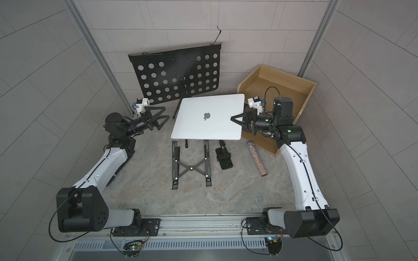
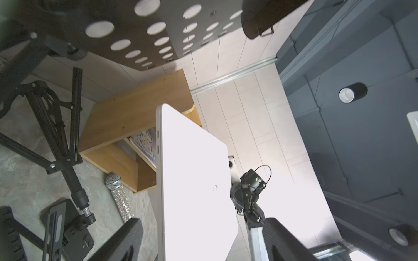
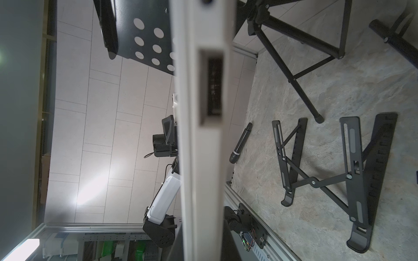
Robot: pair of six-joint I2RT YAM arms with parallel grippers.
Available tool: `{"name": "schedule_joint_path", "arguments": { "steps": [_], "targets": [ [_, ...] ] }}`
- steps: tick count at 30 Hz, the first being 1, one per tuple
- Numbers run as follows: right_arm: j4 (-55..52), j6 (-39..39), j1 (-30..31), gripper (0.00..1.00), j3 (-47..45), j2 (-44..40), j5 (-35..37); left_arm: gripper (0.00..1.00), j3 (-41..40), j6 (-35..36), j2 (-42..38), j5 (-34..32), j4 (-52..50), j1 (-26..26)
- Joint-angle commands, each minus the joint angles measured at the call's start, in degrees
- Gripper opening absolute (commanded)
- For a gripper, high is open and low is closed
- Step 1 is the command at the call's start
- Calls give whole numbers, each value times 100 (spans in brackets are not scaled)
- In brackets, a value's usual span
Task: Close the laptop lid and set it aside
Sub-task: Pick up the laptop from the computer stand.
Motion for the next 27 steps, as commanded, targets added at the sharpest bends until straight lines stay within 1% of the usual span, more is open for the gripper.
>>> {"name": "schedule_joint_path", "arguments": {
  "steps": [1, 4, 7, 14, 16, 21, 25, 27],
  "targets": [
    [996, 87, -14, 0, 118, -362, -664, 81, -52, 655, -53, 327, -824, -128],
    [1359, 330, -9, 0, 6, -392, -747, 78, -46, 649, 41, 286, -811, -397],
    [1628, 499, -7, 0, -49, -405, -844, 77, 21, 277, 173, 374, -291, -623],
    [1670, 506, -7, 0, -240, -483, -1013, 69, -43, -917, 426, 343, 1105, -611],
    [1679, 512, -7, 0, -266, -485, -1051, 66, -35, -1125, 462, 381, 1362, -597],
    [1688, 485, -7, 0, -332, -437, -1122, 61, -69, -1144, 395, 541, 1401, -561],
    [1735, 479, 1, 0, -399, -413, -1196, 56, -128, -1124, 272, 792, 1365, -556],
    [1740, 452, 5, 0, -422, -414, -1261, 56, -165, -1043, 205, 930, 1255, -561]
  ]
}}
